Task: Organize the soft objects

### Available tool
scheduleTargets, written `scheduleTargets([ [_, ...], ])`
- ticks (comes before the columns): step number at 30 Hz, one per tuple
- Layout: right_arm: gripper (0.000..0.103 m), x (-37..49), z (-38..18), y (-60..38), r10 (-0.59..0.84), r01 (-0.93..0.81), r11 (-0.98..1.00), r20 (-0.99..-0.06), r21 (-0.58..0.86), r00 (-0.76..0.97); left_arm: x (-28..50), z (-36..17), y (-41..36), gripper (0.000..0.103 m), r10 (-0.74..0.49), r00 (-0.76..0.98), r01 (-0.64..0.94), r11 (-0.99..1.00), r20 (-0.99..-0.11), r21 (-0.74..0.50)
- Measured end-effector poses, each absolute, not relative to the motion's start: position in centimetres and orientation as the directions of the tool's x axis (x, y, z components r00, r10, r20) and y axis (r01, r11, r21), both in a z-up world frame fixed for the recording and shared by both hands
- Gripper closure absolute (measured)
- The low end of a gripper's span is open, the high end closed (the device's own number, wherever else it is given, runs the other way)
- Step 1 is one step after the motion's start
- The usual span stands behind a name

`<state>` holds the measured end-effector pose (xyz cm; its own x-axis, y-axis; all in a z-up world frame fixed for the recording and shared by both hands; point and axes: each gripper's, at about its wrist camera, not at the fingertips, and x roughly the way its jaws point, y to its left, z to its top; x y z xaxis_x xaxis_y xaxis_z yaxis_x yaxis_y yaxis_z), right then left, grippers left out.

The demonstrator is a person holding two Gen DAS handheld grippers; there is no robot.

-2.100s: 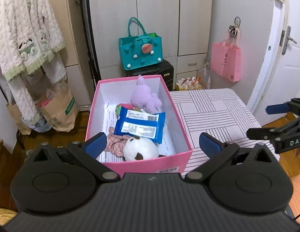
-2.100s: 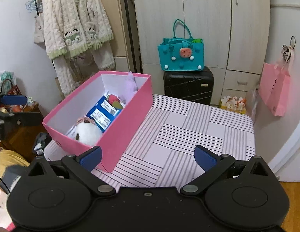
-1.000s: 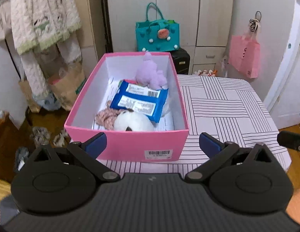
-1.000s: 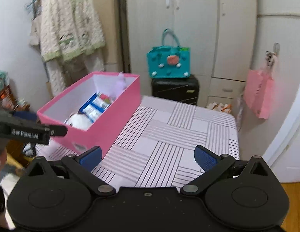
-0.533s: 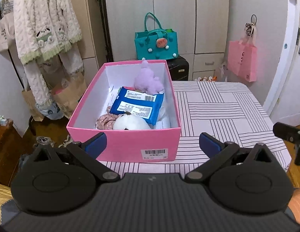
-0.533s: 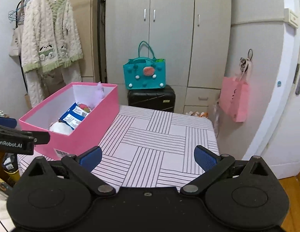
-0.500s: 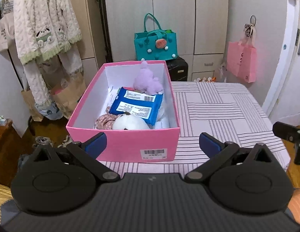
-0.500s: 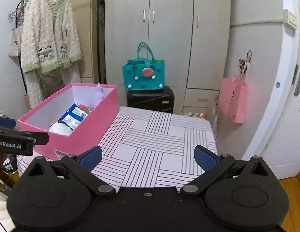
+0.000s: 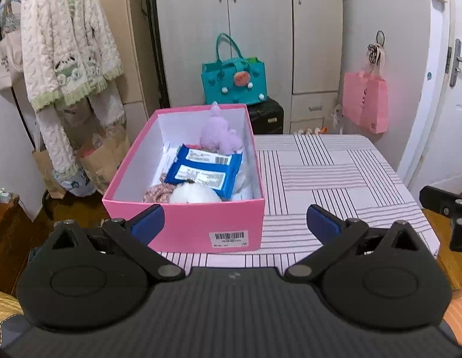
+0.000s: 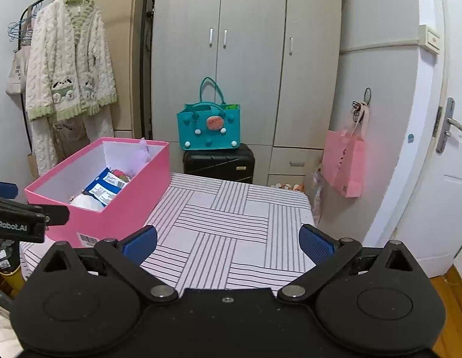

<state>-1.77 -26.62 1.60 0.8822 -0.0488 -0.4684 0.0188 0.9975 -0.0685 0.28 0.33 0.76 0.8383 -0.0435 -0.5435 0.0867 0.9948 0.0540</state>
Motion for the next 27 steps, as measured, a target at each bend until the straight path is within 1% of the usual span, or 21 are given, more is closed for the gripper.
scheduleTargets([
  [3,0.000,-1.9,1.2,-26.6,-0.041,0.010,0.998,-0.463,-0.069,0.886,-0.2,0.5,0.0,0.000,-0.024,0.851,0.073,0.995,-0.524,0.073],
  [7,0.000,-2.0,0.6,-26.1,-0.031,-0.006,0.997,-0.458,-0.080,0.889,-0.3,0.0,-0.1,0.000,-0.030,0.853,0.079,0.994,-0.522,0.073],
  [16,0.000,-1.8,0.0,-25.4,-0.077,0.032,0.993,-0.438,-0.111,0.895,-0.4,-0.6,0.3,0.000,-0.030,0.864,0.066,0.996,-0.502,0.053],
  [21,0.000,-2.2,-0.4,-26.3,-0.097,0.070,0.994,-0.401,-0.082,0.911,-0.3,-0.9,0.1,0.000,-0.010,0.872,0.051,0.996,-0.490,0.071],
  [24,0.000,-2.5,-0.5,-26.9,-0.096,0.081,0.995,-0.381,-0.056,0.919,-0.6,-1.3,-0.4,0.000,0.052,0.887,0.005,0.992,-0.459,0.122],
  [27,0.000,-2.6,-0.7,-27.1,-0.092,0.086,0.996,-0.383,-0.033,0.919,-0.3,-1.5,-0.3,0.000,0.039,0.879,0.013,0.994,-0.475,0.106],
])
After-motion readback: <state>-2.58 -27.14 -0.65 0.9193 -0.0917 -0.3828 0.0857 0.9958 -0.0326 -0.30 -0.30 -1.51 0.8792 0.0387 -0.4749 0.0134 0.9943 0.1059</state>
